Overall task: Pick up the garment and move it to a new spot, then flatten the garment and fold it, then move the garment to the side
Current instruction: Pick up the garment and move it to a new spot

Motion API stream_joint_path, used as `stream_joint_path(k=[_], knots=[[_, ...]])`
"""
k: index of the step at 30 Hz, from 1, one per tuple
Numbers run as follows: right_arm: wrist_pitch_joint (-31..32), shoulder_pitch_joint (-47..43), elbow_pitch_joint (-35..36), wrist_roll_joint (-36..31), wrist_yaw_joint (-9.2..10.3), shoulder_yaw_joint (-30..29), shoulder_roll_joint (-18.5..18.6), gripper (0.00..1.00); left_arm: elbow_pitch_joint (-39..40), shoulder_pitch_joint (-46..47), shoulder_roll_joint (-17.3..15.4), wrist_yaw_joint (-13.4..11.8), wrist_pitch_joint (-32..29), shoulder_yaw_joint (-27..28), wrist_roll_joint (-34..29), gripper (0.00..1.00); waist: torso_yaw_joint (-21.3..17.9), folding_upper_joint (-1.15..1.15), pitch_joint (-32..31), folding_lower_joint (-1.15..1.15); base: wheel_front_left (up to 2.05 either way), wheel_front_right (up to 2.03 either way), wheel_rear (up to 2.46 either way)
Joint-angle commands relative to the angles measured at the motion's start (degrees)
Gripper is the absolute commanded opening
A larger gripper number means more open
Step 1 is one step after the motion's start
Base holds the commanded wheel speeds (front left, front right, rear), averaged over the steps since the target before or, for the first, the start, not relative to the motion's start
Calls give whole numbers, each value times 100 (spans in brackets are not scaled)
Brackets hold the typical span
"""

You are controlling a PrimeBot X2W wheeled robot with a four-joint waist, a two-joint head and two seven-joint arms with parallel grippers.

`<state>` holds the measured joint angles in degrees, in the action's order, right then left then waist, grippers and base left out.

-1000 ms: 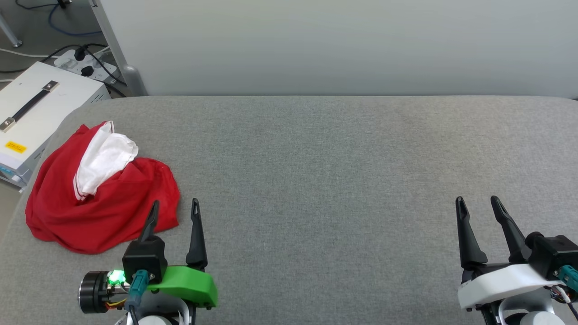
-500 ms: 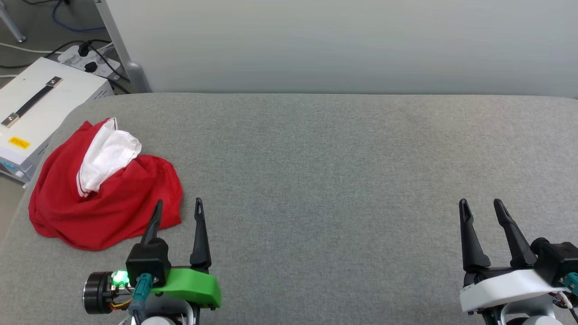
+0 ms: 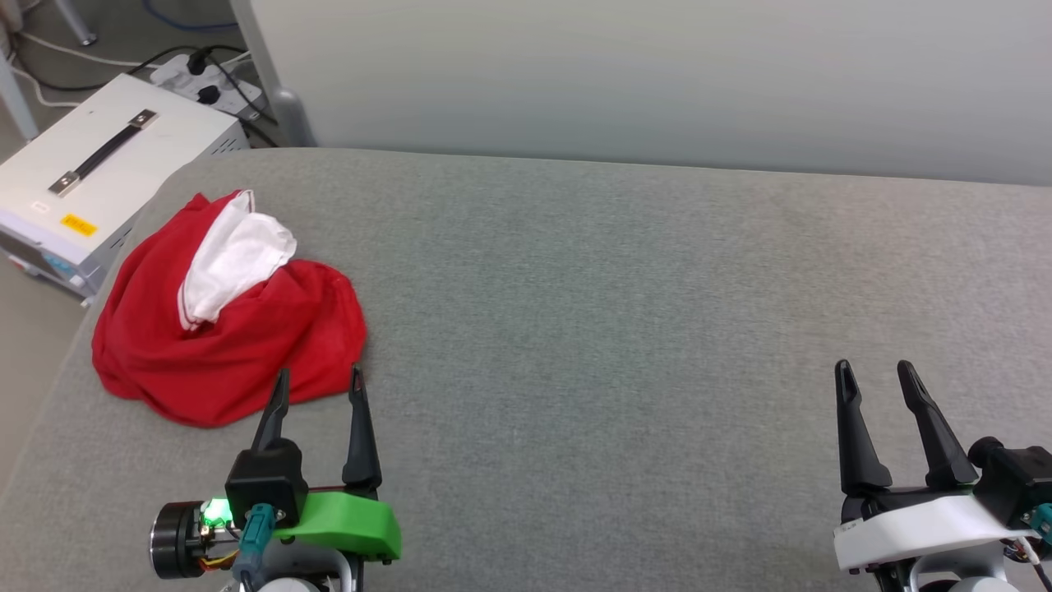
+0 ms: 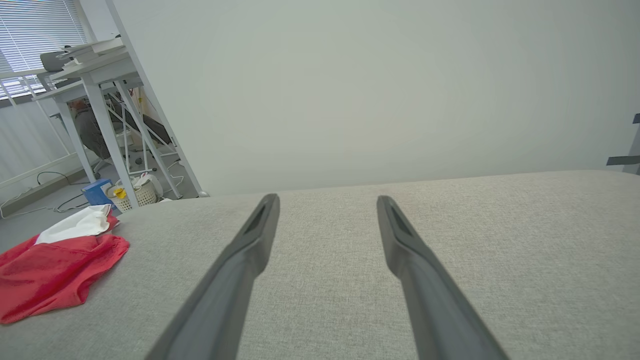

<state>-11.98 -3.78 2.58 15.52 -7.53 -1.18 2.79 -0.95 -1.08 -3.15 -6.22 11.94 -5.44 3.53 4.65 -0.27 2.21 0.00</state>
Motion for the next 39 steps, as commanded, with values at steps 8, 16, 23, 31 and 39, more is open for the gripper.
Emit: stream_joint_path(k=[8,16,23,31,39], knots=[[-152,-79,102,22,4,140,8,100,-13,97,24,-107,154,60,126,100,573,25,132,0,0,0,0],[-245,-81,161,-1,4,213,9,100,-22,148,26,-218,249,70,249,100,1146,26,249,0,0,0,0],[-302,-68,178,-43,4,293,9,100,-63,152,27,-315,306,53,380,100,1793,27,313,0,0,0,0],[-302,-67,168,-125,4,405,9,100,-84,129,27,-362,306,69,458,100,2180,27,338,0,0,0,0],[-302,-55,157,-162,4,463,9,100,-120,118,27,-398,306,104,552,100,2315,27,346,0,0,0,0]])
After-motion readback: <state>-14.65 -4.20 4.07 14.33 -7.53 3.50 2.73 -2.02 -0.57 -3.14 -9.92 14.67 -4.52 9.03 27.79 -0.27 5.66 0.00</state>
